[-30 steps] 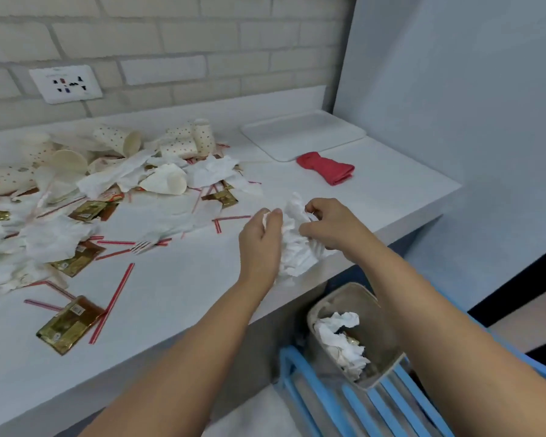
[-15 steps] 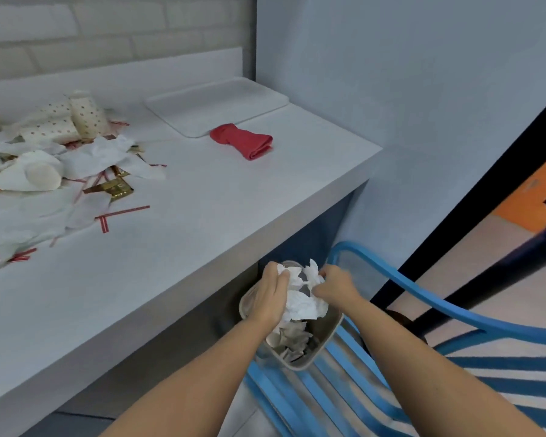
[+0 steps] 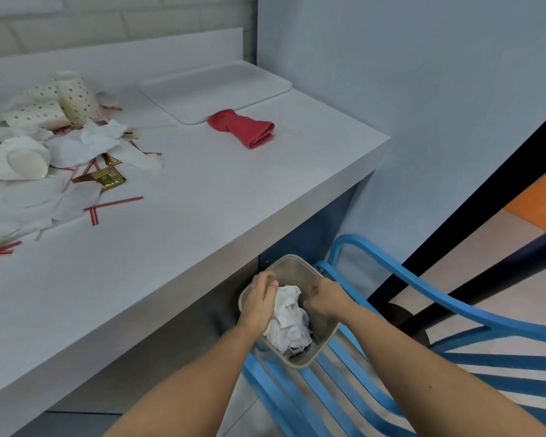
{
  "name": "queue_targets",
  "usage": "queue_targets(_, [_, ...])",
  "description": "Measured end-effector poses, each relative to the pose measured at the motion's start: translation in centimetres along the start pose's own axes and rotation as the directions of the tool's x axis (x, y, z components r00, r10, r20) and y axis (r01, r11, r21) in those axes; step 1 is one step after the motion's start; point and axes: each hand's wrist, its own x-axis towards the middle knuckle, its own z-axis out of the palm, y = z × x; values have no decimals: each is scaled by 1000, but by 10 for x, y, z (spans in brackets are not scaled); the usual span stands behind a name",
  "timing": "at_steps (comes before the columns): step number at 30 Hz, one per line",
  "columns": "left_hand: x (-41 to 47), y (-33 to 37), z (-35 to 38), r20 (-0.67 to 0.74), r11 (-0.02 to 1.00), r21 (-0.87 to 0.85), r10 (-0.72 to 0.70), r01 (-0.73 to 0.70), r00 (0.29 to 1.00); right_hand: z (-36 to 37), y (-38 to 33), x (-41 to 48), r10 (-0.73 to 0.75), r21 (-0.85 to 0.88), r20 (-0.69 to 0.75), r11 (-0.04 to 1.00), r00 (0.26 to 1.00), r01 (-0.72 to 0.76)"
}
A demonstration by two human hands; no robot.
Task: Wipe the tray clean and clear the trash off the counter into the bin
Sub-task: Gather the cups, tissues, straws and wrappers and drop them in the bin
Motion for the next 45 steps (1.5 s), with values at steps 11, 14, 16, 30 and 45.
queue_targets(11, [-16, 39, -19, -238, 957, 116, 286, -266, 928, -30, -51, -23, -157, -125, 125, 977, 980, 173])
queue_targets(14, [-34, 66, -35, -292, 926, 75, 376, -371, 880, -55, -80, -44, -263, -167, 174, 942, 949, 292])
queue_targets(16, [-48, 80, -56, -367, 901, 72, 423, -428, 828, -70, -104, -61, -350, -162, 191, 910, 917, 381])
queue_targets(30, [-135, 57, -246, -689, 932, 345, 332, -111, 645, -13, -261, -130, -754, -143, 146, 624, 640, 768])
queue_targets(45, [-152, -8, -404, -582, 811, 514, 92, 278, 808, 72, -372, -101, -818, -375, -51, 548, 573, 748])
